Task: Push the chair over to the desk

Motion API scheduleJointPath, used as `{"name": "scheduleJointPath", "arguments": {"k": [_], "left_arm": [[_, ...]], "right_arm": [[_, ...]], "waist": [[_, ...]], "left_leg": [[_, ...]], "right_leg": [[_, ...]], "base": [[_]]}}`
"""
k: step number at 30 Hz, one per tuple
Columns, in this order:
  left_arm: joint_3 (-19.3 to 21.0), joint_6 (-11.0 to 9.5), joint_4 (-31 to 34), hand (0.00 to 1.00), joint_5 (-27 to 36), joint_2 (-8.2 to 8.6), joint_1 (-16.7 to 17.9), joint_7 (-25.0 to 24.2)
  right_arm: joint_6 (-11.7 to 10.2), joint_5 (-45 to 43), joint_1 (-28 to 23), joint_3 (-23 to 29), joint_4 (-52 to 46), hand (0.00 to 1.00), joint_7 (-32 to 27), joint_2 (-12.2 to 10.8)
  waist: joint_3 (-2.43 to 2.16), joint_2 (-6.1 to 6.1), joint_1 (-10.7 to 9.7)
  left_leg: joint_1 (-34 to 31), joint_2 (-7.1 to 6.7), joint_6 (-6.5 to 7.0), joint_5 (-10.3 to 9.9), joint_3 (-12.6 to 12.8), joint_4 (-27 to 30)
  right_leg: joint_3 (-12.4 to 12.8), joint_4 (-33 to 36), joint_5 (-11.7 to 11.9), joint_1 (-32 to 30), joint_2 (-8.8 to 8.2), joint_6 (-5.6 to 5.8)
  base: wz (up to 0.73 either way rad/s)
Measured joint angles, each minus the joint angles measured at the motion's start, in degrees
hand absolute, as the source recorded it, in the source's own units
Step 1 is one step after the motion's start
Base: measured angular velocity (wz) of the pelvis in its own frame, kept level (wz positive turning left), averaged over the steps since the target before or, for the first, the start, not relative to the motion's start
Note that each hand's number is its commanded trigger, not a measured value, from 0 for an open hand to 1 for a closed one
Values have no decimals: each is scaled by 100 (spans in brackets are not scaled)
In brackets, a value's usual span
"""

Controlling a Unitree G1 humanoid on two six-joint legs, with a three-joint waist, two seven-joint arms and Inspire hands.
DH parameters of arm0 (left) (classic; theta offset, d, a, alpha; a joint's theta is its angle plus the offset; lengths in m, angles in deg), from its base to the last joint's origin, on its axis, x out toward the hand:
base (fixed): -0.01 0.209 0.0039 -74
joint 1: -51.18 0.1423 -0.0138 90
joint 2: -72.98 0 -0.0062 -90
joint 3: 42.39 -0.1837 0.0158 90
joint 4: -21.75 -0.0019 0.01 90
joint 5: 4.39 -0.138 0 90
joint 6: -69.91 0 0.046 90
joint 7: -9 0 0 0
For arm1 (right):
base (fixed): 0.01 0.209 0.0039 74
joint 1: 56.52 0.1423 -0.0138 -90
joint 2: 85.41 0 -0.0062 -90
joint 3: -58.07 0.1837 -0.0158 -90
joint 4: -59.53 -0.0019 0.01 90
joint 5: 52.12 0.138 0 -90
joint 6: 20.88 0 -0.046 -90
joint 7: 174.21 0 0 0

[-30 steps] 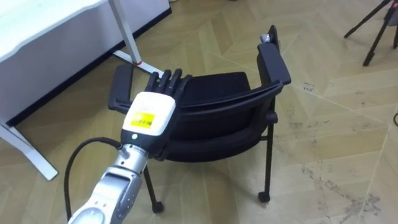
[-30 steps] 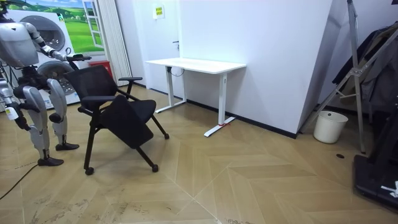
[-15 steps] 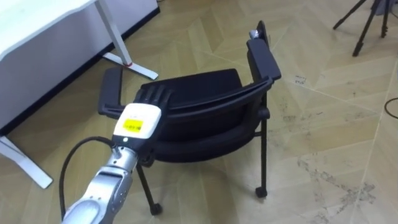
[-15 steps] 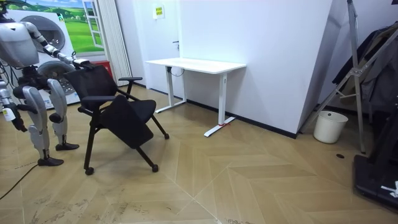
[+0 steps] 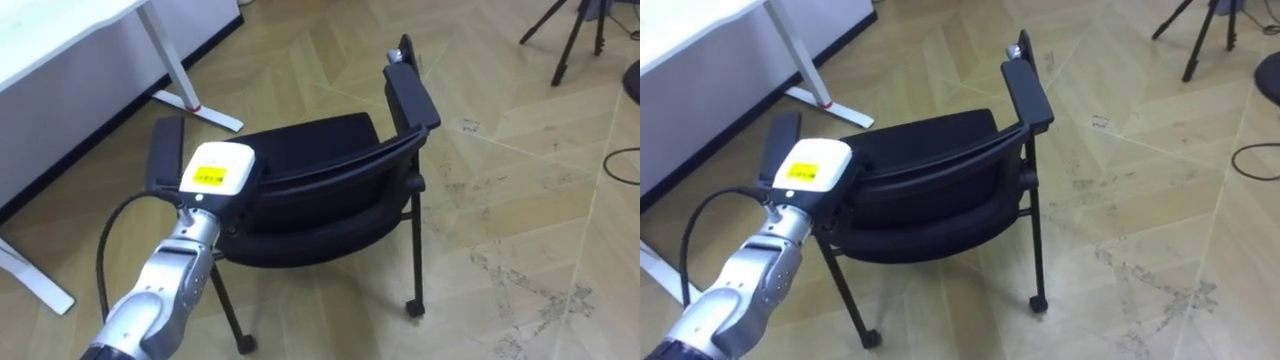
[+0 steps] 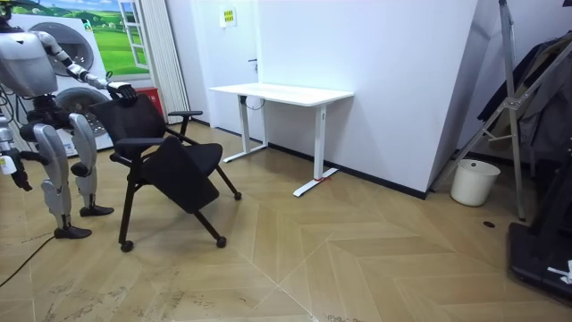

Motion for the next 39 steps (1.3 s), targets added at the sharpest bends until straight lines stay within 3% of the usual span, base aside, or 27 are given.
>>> {"name": "scheduleJointPath", "arguments": {"k": [4,12,20,24,28,33,36,39], "left_arm": [[-1,-120,156,100,-6,-31,51,-11],[-5,-127,147,100,18,-31,51,-13],[-5,-176,147,100,17,-32,71,9],[-2,-244,144,100,6,-98,113,69],[-3,-387,101,100,16,-259,114,129],[-3,-430,90,100,89,-316,113,194],[-5,-505,106,100,235,-485,113,245],[-5,-568,112,100,228,-538,112,236]], "right_arm": [[-5,21,67,1,53,0,-3,40],[-4,29,144,0,179,0,8,66],[-6,836,141,9,170,0,15,78],[-51,860,151,309,91,0,-6,91],[-143,389,163,557,-343,0,-273,202],[-192,-530,265,629,-939,0,-850,426],[-196,-1196,403,633,-1541,0,-1300,598],[-266,-1693,473,634,-2318,0,-1802,771]], "waist": [[30,-53,35],[29,-52,48],[21,-40,76],[12,-51,87],[4,-92,84],[6,-175,116],[-10,-241,99],[-53,-345,115]], "left_leg": [[-14,2,2,-1,-15,2],[-19,-1,1,-2,-6,5],[-11,-5,1,-2,3,2],[15,-2,1,-2,29,3],[18,-4,1,-2,72,8],[-25,0,1,-1,119,23],[-81,4,0,0,139,49],[-92,12,0,0,140,69]], "right_leg": [[-38,-1,0,-1,-5,0],[-45,0,0,-7,-2,0],[76,1,0,-4,4,0],[98,3,0,1,6,0],[84,6,0,-9,6,0],[112,86,0,-91,15,0],[96,129,0,-172,15,0],[95,132,0,-182,16,-1]], "base": [[3],[0],[0],[-3],[-6],[-3],[-5],[0]]}}
